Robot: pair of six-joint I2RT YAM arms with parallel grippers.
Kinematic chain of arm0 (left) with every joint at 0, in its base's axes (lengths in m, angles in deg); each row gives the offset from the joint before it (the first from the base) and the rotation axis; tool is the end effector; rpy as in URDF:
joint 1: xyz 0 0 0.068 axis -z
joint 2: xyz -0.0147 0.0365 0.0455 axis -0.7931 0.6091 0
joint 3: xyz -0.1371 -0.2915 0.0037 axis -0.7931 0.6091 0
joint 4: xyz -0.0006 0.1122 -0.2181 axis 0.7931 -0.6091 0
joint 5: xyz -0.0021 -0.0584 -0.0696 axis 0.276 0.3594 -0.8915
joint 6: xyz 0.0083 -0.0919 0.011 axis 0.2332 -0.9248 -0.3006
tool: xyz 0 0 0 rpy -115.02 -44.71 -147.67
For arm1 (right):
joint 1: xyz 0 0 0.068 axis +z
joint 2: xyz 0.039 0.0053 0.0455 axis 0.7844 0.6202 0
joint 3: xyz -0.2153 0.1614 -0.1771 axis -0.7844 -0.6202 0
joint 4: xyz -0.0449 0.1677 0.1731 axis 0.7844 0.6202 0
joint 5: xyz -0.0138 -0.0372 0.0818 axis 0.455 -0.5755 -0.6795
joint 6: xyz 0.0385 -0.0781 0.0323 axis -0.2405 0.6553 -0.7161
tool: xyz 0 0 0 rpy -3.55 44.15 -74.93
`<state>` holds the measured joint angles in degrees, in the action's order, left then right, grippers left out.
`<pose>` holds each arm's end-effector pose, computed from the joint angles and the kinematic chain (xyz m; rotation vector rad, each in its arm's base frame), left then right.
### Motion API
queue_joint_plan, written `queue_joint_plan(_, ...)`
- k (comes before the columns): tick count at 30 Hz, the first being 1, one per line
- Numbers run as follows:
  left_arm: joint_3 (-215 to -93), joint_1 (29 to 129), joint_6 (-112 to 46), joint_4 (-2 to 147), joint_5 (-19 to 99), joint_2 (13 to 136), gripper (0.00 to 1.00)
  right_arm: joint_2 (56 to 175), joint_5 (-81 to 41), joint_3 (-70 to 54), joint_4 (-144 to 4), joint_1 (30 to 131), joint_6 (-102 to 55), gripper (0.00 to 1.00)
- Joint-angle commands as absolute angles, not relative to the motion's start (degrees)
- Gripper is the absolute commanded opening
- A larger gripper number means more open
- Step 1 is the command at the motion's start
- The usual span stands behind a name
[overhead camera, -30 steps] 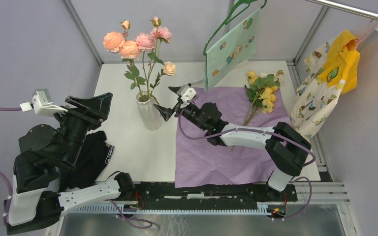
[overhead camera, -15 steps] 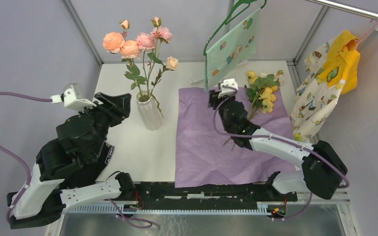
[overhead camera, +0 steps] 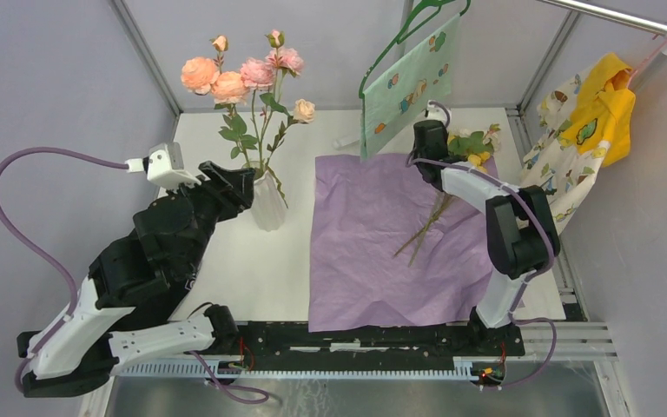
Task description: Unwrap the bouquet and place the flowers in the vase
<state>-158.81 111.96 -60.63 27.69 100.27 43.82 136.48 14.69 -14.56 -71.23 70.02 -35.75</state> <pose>0.0969 -0.0349 0.4838 -0.3490 1.6709 -0.4968 0.4248 0.1005 0.2668 0.2820 2.0530 -0.1133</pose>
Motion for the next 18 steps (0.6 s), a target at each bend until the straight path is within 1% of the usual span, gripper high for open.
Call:
queue_joint_plan(1,-157.9,111.9,-57.7,30.8,99.4,42.7,0.64,139.2,11.1,-13.7,-66.0,69.1,-39.3,0.42)
queue_joint_plan(10,-156.5,111.9,-56.3,32.5,98.7,43.1,0.64,134.3,12.9,-24.2,-68.3,66.5,-40.3,0.44)
queue_joint_plan(18,-155.5,111.8,-56.1,33.5,97.0,43.9,0.64,133.4,12.2,-26.5,-69.0,64.6,-40.4,0.44)
